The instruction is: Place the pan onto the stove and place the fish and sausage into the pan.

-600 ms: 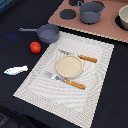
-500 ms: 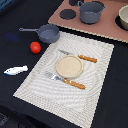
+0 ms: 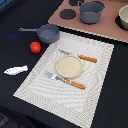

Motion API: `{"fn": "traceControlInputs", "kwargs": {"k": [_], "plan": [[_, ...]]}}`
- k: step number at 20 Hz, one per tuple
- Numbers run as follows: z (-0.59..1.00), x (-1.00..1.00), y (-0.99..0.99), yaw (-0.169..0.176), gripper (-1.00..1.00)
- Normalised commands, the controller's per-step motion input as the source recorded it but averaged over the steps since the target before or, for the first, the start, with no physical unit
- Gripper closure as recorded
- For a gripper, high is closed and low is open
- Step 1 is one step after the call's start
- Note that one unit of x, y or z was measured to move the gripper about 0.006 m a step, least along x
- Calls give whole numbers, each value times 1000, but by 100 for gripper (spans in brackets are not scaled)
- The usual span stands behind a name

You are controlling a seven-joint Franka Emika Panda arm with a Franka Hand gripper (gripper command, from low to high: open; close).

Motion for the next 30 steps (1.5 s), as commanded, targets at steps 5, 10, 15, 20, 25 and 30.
{"fn": "traceControlInputs", "kwargs": {"k": [5,10,15,20,25,30], "plan": [[-493,-223,-176,-27,-100],[-594,-190,-218,-94,-100],[-502,-79,-228,-137,-100],[-428,-205,-53,-71,-100],[-462,-291,0,-46,-100],[-418,-314,0,-39,-100]]}}
